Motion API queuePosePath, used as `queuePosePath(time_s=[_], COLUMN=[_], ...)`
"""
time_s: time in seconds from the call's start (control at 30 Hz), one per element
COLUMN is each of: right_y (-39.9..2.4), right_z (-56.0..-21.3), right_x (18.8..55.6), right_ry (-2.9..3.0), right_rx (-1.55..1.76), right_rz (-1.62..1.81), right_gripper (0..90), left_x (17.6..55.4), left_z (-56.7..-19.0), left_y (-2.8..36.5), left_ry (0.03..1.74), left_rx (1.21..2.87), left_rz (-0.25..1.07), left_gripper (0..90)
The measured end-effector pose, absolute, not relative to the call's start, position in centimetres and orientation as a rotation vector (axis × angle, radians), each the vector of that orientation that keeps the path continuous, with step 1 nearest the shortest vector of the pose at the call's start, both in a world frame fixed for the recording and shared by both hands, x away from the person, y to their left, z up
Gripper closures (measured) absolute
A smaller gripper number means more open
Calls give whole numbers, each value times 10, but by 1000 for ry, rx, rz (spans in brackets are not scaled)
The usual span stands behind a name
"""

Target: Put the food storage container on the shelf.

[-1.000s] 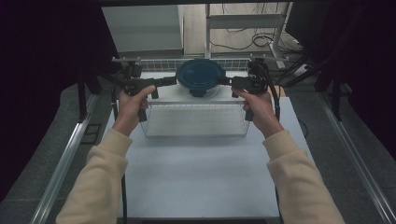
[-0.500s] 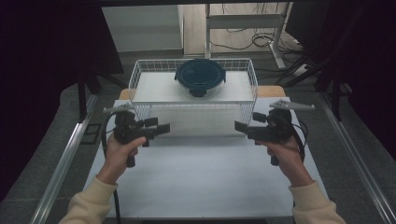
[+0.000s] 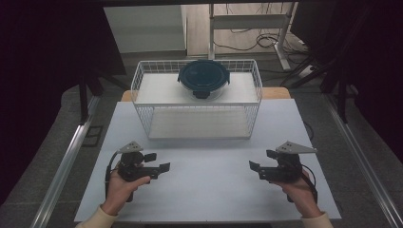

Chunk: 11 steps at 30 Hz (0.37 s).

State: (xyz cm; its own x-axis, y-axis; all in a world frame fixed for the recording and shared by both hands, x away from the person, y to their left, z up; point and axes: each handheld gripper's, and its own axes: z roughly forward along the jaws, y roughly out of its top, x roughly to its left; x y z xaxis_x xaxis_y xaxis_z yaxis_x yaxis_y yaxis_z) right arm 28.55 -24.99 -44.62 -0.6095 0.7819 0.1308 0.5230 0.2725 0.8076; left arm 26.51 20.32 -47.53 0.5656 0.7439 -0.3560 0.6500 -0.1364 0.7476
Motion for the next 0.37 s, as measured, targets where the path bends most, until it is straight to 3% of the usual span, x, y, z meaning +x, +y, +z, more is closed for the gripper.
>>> queuePosePath(time_s=[0.37], right_y=[-252], right_z=[-450], right_x=[285], right_ry=[2243], right_rx=[1182], right_rz=[1321], right_gripper=[164], left_x=[260], left_z=[-472], left_y=[205], left_ry=[1141], left_rx=[1833], left_rz=[156], left_gripper=[220])
